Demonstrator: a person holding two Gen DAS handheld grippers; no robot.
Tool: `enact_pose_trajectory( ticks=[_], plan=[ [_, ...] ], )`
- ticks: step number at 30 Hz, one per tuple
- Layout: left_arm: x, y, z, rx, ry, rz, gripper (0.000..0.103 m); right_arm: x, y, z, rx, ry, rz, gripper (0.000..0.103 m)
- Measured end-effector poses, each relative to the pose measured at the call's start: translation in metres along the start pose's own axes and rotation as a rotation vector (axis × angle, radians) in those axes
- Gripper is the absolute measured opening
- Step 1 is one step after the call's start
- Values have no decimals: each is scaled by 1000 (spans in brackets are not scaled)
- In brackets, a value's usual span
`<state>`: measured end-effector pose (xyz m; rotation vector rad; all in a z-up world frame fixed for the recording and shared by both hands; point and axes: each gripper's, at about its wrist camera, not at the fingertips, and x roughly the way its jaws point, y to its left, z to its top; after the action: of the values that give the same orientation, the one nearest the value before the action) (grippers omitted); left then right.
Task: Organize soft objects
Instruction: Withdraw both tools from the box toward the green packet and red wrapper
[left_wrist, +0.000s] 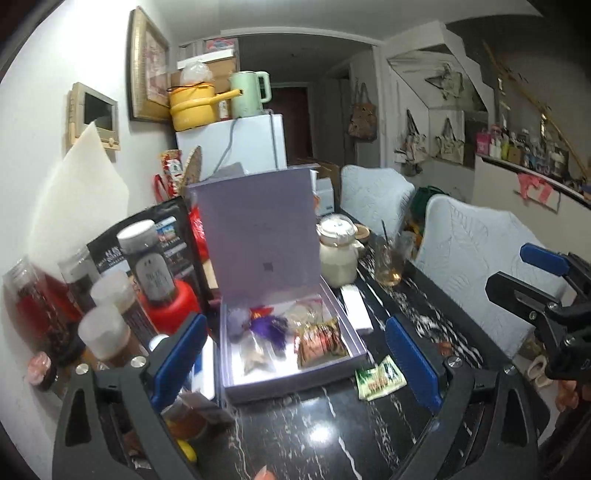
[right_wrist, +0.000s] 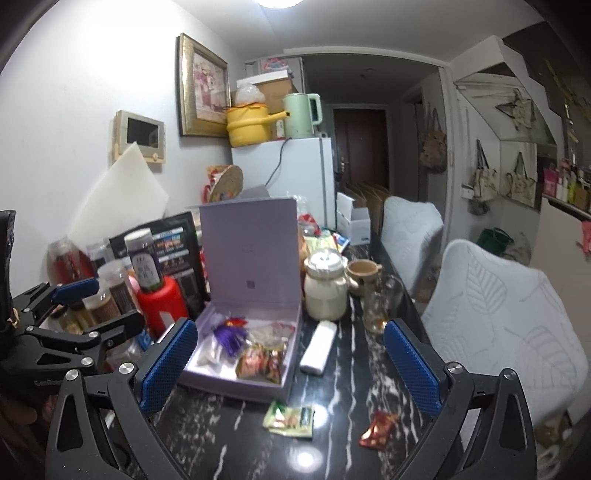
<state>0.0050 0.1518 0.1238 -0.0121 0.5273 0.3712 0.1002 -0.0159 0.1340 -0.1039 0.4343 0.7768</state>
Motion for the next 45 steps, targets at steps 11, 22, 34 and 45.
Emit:
enact_pose_trajectory(
  ticks=[11,22,34,45],
  plan=[
    [15,-17,-44,-1,112,-114,98,-23,-14,-62,108,63,-19,103],
    [23,-24,-72,-5,167,-150,98,-36,-31,-119,189,186,-96,103],
    [63,-51,-99,-34,268,-227,98,-21,-58,-154,237,256,-140,103],
    [122,-79,-101,-78,352,-271,98,14,-97,-170,263,318,-143,102]
  ],
)
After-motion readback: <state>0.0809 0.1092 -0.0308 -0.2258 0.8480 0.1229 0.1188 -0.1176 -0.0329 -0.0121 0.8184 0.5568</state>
